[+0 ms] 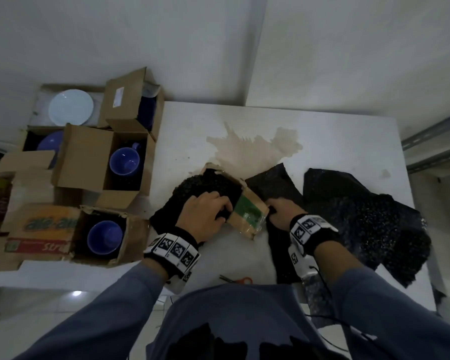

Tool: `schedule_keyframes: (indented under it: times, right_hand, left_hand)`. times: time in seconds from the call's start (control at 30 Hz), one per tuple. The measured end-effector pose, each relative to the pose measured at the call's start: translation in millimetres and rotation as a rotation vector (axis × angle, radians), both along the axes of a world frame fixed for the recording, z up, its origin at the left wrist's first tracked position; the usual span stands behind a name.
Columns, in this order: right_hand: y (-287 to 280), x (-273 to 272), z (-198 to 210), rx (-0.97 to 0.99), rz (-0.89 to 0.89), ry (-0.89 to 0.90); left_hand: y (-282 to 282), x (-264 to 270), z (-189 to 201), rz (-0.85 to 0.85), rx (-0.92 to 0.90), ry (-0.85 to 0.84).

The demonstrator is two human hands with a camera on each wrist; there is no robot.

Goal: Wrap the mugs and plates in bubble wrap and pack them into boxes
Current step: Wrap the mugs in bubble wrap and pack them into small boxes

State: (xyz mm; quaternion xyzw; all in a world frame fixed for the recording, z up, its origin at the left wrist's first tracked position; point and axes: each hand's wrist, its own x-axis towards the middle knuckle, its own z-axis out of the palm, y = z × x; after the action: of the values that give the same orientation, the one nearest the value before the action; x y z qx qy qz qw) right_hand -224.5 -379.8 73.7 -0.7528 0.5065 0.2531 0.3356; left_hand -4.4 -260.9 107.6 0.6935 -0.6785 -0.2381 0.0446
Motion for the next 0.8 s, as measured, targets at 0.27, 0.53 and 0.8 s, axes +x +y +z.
schedule_keyframes:
  times: [0.27,0.53,0.8]
  right_hand:
    - [42,-29,-31,-0.275,0.200,0.066]
    - [44,-48,-41,-0.334,0.198,0.133]
    - [23,-53,-39,-0.279,0.154,0.138]
  left_hand:
    - [-3,-44,-15,0.108,0.091,-0.151]
    - [-10,-41,-12,0.087,0.043,-0.208]
    - [-27,-18,-7,0.004,0.061,-0.217]
